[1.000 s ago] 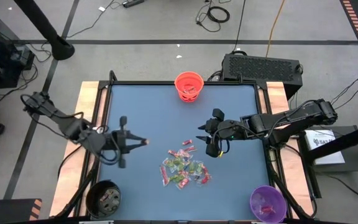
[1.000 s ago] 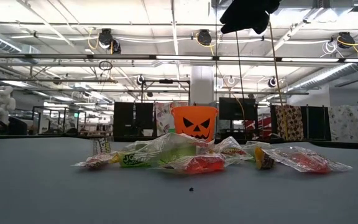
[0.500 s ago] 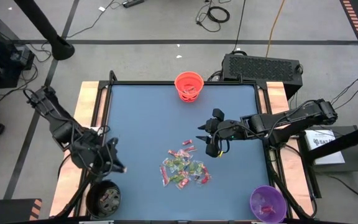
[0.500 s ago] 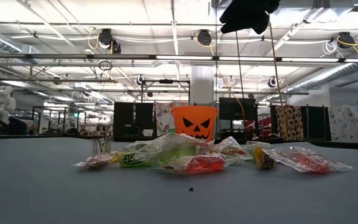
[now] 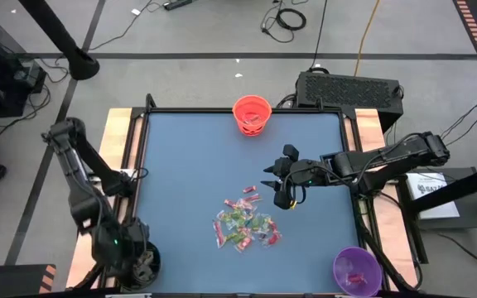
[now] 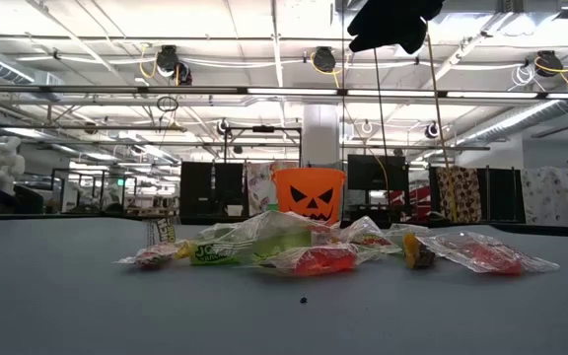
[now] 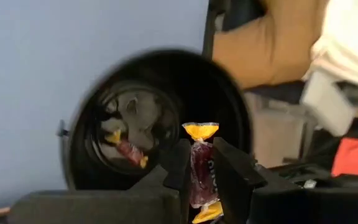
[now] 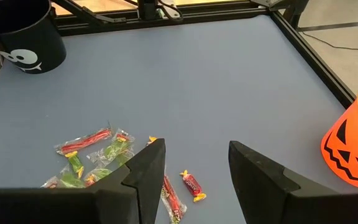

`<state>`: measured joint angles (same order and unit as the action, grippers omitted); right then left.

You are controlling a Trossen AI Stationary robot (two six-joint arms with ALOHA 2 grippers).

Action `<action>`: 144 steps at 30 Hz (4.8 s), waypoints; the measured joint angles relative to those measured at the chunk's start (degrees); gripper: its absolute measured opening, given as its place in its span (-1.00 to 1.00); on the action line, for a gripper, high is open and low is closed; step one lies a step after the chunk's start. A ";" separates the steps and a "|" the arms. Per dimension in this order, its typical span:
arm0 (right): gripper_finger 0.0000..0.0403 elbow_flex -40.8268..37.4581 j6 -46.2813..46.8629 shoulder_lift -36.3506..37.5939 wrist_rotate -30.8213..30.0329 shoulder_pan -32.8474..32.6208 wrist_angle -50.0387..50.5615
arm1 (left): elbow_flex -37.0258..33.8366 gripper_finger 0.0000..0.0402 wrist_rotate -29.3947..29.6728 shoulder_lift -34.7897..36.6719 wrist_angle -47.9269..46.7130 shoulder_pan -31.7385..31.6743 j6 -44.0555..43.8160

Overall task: Sort candy by brand, put in halloween buckets
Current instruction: Put the red candy into the black bucket, then put the long orange gummy into the orange bucket

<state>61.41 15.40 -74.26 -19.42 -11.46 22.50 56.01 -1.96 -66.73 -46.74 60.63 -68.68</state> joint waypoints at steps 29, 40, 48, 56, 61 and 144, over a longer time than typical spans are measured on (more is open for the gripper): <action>-0.16 0.00 -2.60 -0.02 0.00 0.00 -1.36 | -0.02 -0.14 4.88 4.30 -0.29 -17.92 29.14; -0.16 0.00 -3.19 -0.02 0.00 0.00 -1.25 | -2.73 -0.14 21.32 -3.68 14.95 -32.03 52.19; -0.16 0.00 -1.99 -0.02 0.10 -0.07 -0.51 | -2.80 -0.14 11.37 -19.42 19.85 -37.37 49.57; -0.16 0.00 -1.20 -0.04 0.17 -0.07 0.39 | -2.80 -0.13 7.52 -27.29 24.59 -40.50 48.13; -0.16 0.00 -1.14 -0.04 0.15 -0.07 0.39 | -2.78 -0.13 2.74 -29.39 25.84 -42.05 49.27; -0.16 -0.07 -1.09 -5.62 1.97 0.11 1.48 | 1.73 -0.98 44.48 -3.20 35.85 -38.07 112.80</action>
<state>61.34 14.31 -79.88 -17.45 -11.35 23.98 57.74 42.52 -69.94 -10.89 22.57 44.12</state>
